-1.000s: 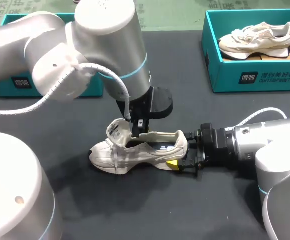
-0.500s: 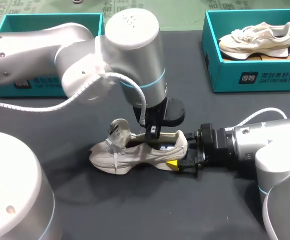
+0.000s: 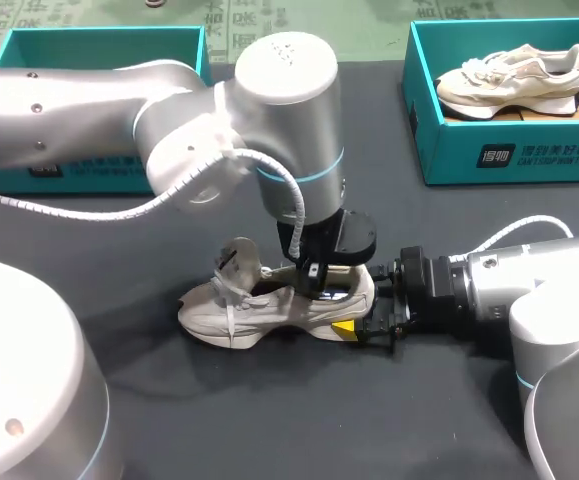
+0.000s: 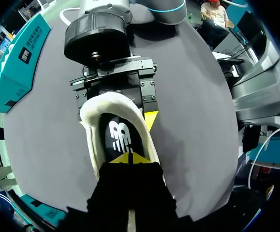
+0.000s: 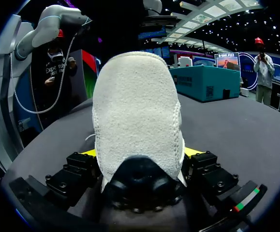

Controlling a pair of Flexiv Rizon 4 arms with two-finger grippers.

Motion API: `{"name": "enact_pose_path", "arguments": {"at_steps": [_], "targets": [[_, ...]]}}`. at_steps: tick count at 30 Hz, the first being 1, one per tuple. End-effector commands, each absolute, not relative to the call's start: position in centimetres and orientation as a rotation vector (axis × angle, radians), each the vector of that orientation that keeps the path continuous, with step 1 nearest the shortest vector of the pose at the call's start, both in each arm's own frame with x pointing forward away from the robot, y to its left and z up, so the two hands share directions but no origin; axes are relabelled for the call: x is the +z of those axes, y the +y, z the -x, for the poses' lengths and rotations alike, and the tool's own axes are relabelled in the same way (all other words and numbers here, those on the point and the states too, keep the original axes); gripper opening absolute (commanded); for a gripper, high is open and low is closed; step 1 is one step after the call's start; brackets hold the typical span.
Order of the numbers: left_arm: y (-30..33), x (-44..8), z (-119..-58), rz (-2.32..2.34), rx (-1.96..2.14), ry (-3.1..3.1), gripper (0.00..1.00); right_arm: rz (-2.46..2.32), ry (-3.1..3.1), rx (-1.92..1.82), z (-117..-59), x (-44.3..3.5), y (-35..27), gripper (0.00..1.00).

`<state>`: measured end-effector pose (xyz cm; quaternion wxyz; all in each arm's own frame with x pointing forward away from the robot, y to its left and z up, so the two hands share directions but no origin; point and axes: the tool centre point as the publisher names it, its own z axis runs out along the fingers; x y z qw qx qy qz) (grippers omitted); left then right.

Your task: Take the shoe out of the shoebox, open the shoe tongue, remove and reinsert the insole, then place the shoe into the shoebox

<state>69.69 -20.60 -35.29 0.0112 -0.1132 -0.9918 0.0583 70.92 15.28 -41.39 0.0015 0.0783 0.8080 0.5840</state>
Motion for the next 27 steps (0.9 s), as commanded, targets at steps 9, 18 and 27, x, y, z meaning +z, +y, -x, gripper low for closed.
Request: {"name": "enact_pose_path", "arguments": {"at_steps": [9, 18, 27], "targets": [[-19.1, -37.5, -69.8, 0.269, 0.15, -3.056, 0.0, -0.247, 2.54, 1.827, -70.9, -41.6, 15.6, 0.0], [-18.1, -37.9, -68.8, 0.264, 0.146, -3.034, 0.0, -0.247, 2.54, 1.827, -70.9, -41.6, 15.6, 0.0], [-17.0, -38.6, -67.9, 0.263, 0.139, -2.995, 0.0, -0.247, 2.54, 1.827, -70.9, -41.6, 15.6, 0.0]]}}
